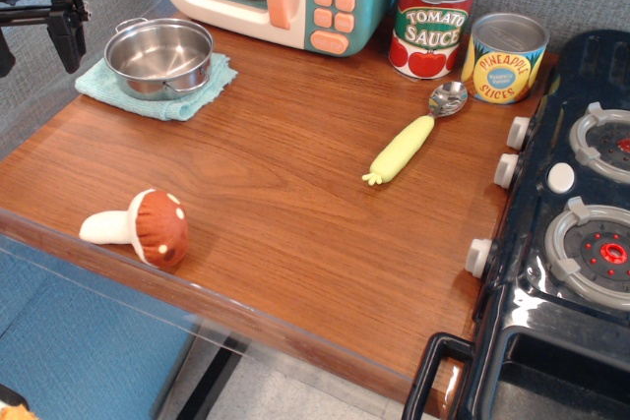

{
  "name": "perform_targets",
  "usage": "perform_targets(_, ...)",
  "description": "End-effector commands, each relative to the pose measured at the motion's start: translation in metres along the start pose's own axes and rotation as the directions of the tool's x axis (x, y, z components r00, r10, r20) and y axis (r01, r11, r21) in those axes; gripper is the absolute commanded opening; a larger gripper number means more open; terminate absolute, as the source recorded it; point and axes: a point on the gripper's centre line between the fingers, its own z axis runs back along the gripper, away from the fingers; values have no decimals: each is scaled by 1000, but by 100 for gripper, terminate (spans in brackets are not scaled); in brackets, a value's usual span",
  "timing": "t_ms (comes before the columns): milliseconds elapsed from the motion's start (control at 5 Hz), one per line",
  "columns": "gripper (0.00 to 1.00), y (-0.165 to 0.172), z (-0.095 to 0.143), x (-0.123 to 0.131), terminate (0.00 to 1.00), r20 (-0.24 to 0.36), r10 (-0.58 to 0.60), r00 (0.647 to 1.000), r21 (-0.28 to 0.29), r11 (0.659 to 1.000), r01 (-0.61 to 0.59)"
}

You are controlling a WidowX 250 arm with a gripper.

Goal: Move the mushroom to the front left edge of the table

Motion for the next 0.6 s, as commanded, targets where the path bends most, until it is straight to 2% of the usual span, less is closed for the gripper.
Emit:
perform_targets(0, 100, 0, 25, 2, 0, 69, -8, 998, 11, 1000, 7)
perform_targets(200, 100, 0, 25, 2, 0, 69, -8, 998, 11, 1000, 7)
perform_targets(400, 100, 0, 25, 2, 100, 69, -8, 998, 11, 1000, 7)
